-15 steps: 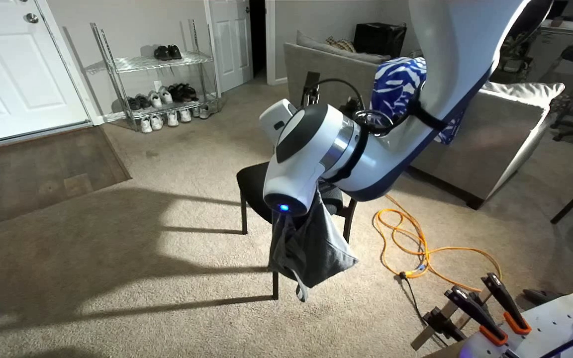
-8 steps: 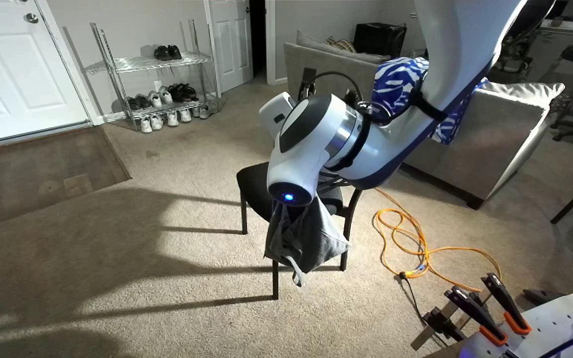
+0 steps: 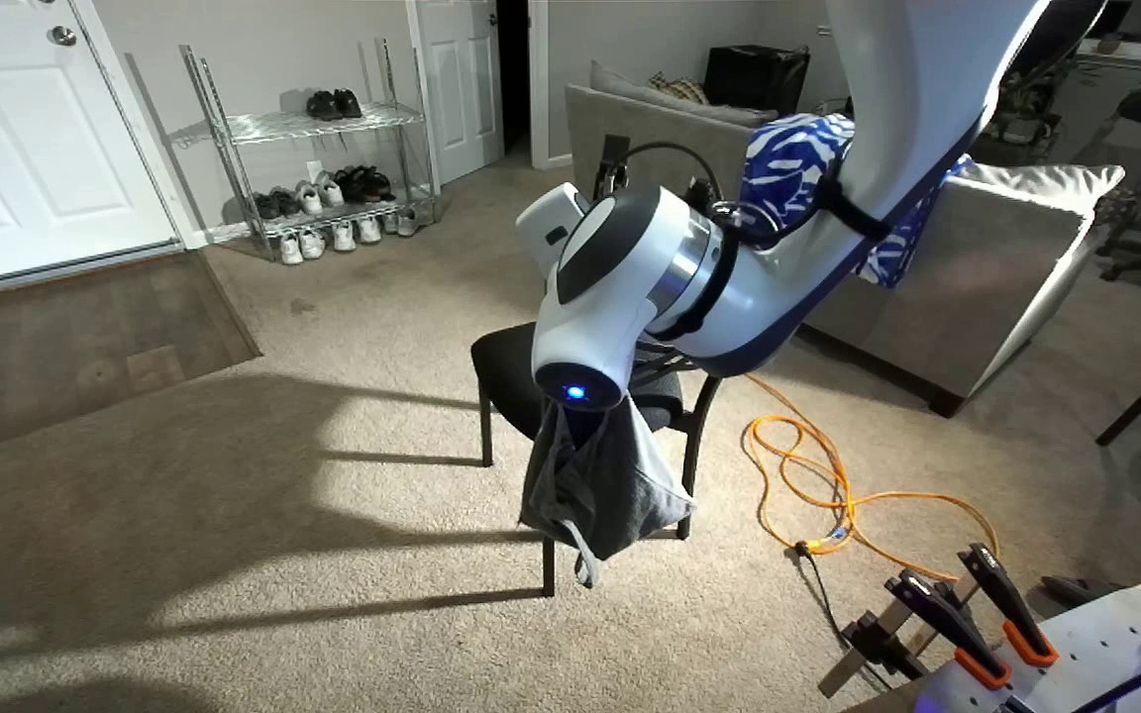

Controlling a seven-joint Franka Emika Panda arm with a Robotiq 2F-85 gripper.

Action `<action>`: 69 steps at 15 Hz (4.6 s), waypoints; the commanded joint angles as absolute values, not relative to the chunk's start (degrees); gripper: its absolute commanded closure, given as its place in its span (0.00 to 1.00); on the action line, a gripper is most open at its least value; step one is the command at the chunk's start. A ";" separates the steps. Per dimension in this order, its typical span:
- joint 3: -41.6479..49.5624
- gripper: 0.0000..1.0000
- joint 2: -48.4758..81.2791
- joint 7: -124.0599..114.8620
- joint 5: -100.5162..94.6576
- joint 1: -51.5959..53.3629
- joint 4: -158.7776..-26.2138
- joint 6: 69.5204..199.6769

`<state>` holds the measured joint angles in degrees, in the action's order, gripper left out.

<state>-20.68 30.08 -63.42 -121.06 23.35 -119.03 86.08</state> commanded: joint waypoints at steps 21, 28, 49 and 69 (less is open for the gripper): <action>-21.83 0.00 36.24 -63.33 -121.08 25.45 -105.57 93.18; -21.11 0.00 35.21 -63.18 -119.08 25.36 -106.39 92.67; -21.72 0.00 35.72 -63.85 -93.77 23.43 -104.55 88.87; -18.24 0.00 37.22 -62.00 -92.68 27.18 -95.21 96.30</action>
<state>-19.42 37.68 -63.68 -91.17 26.16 -96.11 95.26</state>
